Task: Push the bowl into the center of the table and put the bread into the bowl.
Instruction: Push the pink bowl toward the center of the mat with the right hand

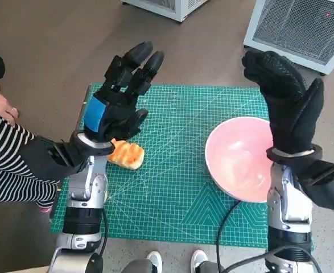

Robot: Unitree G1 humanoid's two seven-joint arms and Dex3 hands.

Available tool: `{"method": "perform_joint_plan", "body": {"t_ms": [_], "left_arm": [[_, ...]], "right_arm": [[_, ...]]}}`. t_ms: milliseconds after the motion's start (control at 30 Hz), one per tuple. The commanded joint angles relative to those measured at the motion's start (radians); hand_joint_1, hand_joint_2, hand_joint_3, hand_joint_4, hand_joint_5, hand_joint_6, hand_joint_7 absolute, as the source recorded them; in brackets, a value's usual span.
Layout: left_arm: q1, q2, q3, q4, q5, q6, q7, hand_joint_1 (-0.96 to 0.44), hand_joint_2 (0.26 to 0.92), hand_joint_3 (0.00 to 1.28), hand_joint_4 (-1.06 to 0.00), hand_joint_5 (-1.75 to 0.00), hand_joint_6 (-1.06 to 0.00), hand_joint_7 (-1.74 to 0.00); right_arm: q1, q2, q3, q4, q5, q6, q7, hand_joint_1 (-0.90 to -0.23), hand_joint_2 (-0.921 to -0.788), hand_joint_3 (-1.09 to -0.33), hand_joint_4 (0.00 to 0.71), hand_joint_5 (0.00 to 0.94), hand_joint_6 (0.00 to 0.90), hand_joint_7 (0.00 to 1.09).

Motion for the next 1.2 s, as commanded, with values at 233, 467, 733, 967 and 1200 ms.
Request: {"method": "perform_joint_plan", "body": {"t_ms": [233, 467, 733, 967, 1200], "left_arm": [[-0.008, 0.000, 0.002, 0.010, -0.003, -0.010, -0.001, -0.60, 0.921, 0.42, -0.13, -0.04, 0.00, -0.54], [-0.012, 0.001, 0.001, 0.016, 0.000, -0.013, -0.002, -0.60, 0.921, 0.43, -0.13, -0.04, 0.00, -0.54], [-0.017, 0.002, 0.003, 0.021, -0.005, -0.010, -0.007, -0.60, 0.921, 0.43, -0.13, -0.04, 0.00, -0.55], [-0.015, 0.002, 0.002, 0.017, -0.010, -0.006, -0.010, -0.60, 0.921, 0.43, -0.14, -0.05, 0.00, -0.56], [-0.010, 0.004, 0.004, 0.012, -0.015, -0.006, -0.015, -0.60, 0.921, 0.43, -0.14, -0.05, 0.00, -0.56]], "right_arm": [[0.014, 0.004, -0.001, 0.018, 0.009, 0.004, 0.013, -0.660, -0.921, -0.670, 0.152, 0.001, 0.038, 0.51], [0.017, 0.005, 0.000, 0.017, 0.004, 0.003, 0.009, -0.662, -0.921, -0.670, 0.151, 0.000, 0.037, 0.51], [0.017, 0.005, -0.001, 0.020, 0.003, 0.000, 0.008, -0.662, -0.921, -0.669, 0.152, 0.001, 0.038, 0.51], [0.031, -0.009, -0.019, 0.012, 0.016, -0.004, 0.015, -0.663, -0.921, -0.667, 0.153, 0.001, 0.040, 0.51], [0.089, -0.059, -0.096, 0.010, 0.046, -0.031, 0.035, -0.676, -0.921, -0.667, 0.148, 0.000, 0.038, 0.50]]}}
